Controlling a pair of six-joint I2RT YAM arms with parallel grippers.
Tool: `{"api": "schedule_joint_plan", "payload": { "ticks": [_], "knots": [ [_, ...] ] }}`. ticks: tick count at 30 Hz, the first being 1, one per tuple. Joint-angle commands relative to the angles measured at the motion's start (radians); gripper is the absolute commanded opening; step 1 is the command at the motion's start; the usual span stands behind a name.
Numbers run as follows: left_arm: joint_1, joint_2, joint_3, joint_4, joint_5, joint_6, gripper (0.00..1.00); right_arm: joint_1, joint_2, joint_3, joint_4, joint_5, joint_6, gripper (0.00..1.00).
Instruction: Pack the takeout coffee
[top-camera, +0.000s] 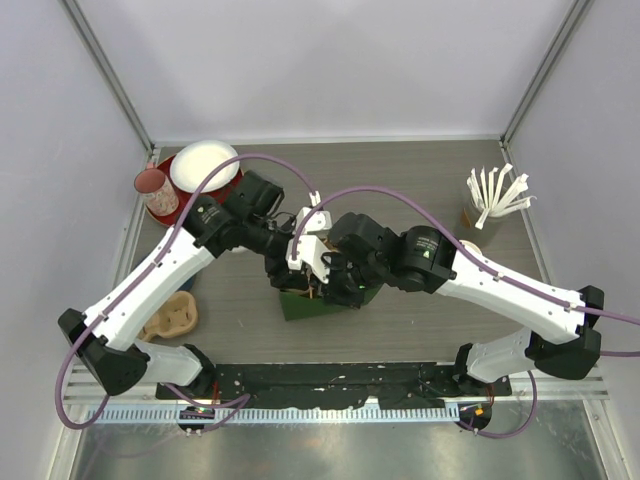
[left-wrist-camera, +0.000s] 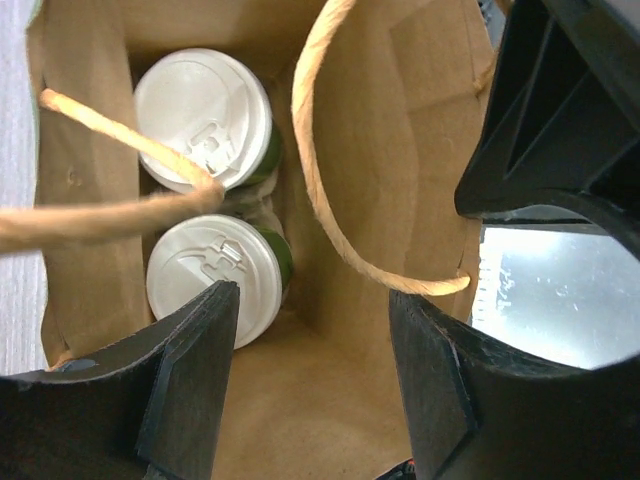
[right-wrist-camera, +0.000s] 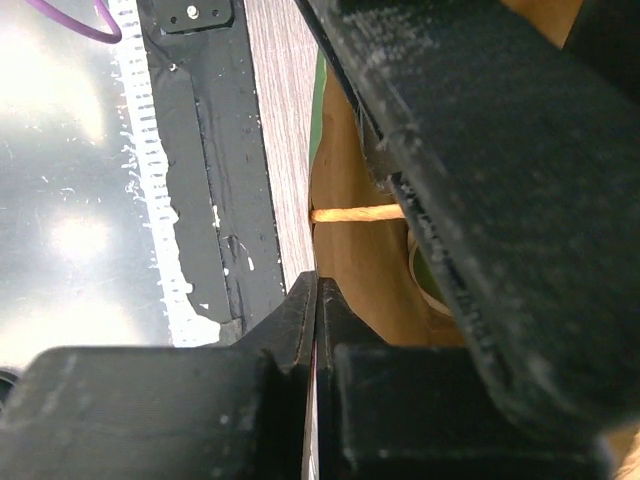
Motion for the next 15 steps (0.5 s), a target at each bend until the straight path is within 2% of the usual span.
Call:
{"api": "schedule_joint_plan", "payload": {
  "ticks": [1, 5, 15],
  "knots": [
    [-0.044, 0.032, 0.05, -0.149, 0.078, 0.134, 0.64, -0.022, 0.025, 0.06, 0.125, 0.066, 0.052, 0.01],
    [-0.048, 0.024, 0.046, -0.172, 0.069, 0.19, 0.64, -0.022, 0.028, 0.065, 0.119, 0.067, 0.054, 0.01],
    [-0.067, -0.006, 0.078, -0.201, 0.109, 0.224, 0.63, -0.022, 0.028, 0.07, 0.116, 0.074, 0.059, 0.01]
  ]
}}
